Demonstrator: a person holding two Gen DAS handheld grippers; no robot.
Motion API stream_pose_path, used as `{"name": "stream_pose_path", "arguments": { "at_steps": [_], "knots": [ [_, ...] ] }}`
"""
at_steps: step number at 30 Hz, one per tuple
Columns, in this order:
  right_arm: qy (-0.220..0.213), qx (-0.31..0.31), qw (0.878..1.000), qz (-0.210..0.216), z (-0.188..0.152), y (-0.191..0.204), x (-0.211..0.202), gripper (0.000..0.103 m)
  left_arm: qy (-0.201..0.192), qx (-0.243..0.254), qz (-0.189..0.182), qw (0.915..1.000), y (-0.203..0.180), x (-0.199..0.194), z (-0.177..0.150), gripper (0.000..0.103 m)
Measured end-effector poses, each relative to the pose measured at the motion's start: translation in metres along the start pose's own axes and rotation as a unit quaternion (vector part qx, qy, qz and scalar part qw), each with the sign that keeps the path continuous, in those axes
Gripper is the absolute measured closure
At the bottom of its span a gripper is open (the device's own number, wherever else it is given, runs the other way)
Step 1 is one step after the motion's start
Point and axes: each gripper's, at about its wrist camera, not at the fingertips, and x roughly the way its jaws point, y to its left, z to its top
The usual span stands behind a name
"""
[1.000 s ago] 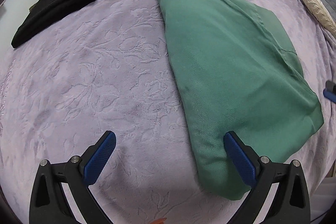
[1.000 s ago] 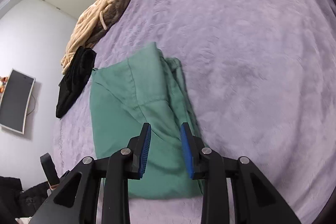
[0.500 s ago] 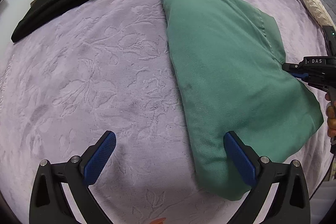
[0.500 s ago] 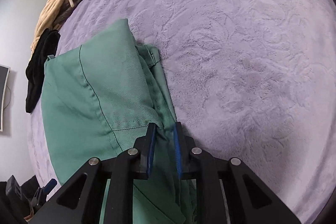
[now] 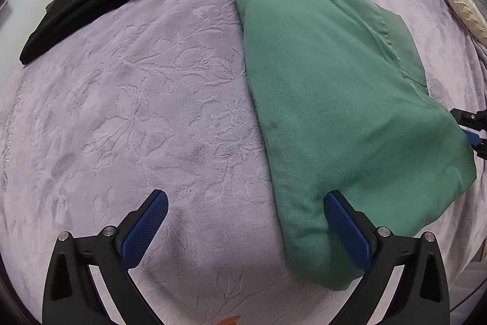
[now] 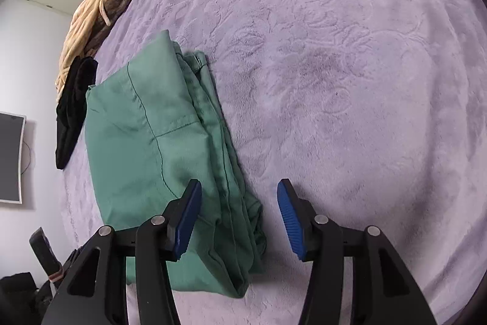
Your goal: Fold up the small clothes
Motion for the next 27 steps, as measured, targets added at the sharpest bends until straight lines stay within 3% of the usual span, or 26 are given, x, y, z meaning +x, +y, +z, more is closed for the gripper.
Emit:
{"name": "stream_pose_path", "arguments": {
  "at_steps": [4, 14, 22, 27],
  "knots": [
    [0.016, 0.000, 1.000, 0.023, -0.007, 0.001, -0.004, 0.035, 0.007, 0.000, 0.011, 0.9999, -0.003, 0.001, 0.004, 0.000],
    [0.057, -0.031, 0.994, 0.087, -0.010, 0.014, -0.016, 0.031, 0.020, -0.024, 0.060, 0.9977, -0.016, 0.001, 0.007, 0.000],
    [0.063, -0.075, 0.991, 0.087, 0.023, 0.018, -0.022, 0.030, 0.030, -0.079, 0.071, 0.9939, -0.011, 0.002, 0.002, 0.000],
    [0.075, -0.056, 0.990, 0.103, 0.043, 0.008, -0.003, 0.030, 0.034, -0.075, 0.070, 0.9941, -0.010, 0.002, 0.001, 0.000]
  ]
}}
